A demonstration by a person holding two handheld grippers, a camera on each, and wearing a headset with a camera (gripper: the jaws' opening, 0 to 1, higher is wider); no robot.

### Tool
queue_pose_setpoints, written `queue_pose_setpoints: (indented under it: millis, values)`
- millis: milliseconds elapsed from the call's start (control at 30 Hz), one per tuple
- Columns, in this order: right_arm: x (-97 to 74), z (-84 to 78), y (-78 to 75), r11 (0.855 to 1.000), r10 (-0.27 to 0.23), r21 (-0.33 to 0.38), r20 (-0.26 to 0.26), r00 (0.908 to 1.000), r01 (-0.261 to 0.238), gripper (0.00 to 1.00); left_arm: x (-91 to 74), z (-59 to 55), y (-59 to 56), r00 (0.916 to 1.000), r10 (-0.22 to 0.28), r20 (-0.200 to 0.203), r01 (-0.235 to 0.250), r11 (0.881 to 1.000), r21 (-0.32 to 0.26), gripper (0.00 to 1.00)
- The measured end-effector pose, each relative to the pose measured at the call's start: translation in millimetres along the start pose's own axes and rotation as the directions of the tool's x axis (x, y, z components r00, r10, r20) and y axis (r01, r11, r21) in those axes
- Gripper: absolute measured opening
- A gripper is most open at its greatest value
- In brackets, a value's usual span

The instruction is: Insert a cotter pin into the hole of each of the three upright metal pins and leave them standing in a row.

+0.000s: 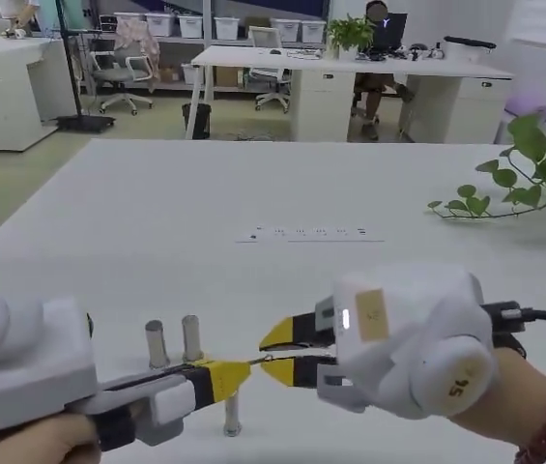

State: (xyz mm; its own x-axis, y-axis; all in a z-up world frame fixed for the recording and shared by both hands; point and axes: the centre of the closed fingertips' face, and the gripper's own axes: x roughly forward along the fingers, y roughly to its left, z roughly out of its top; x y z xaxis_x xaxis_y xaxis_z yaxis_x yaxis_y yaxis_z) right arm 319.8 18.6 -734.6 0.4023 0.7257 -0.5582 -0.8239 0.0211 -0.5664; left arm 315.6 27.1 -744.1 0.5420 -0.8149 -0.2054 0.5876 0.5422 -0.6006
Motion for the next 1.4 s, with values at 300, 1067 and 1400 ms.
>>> queue_pose_setpoints:
  millis: [300, 1067, 1400]
  values:
    - [-3.7, -2.8, -0.2, 0.981, 0.024, 0.191, 0.041, 0.9989, -0.031, 0.12, -2.2, -4.3, 4.0, 0.9993, 0.023, -0.028, -0.019, 0.991, 0.136, 0.00]
    - [-7.4, -11.0, 6.2, 0.812, 0.098, 0.564, 0.127, 0.9871, -0.153, 0.21, -4.1, -3.1, 5.0, 0.9948, 0.015, -0.101, 0.023, 0.931, 0.364, 0.00]
    - [-10.6, -10.2, 9.5, 0.749, 0.124, 0.628, 0.180, 0.9759, -0.211, 0.23, -4.3, -8.2, 2.2, 0.9884, 0.012, -0.151, 0.057, 0.894, 0.444, 0.00]
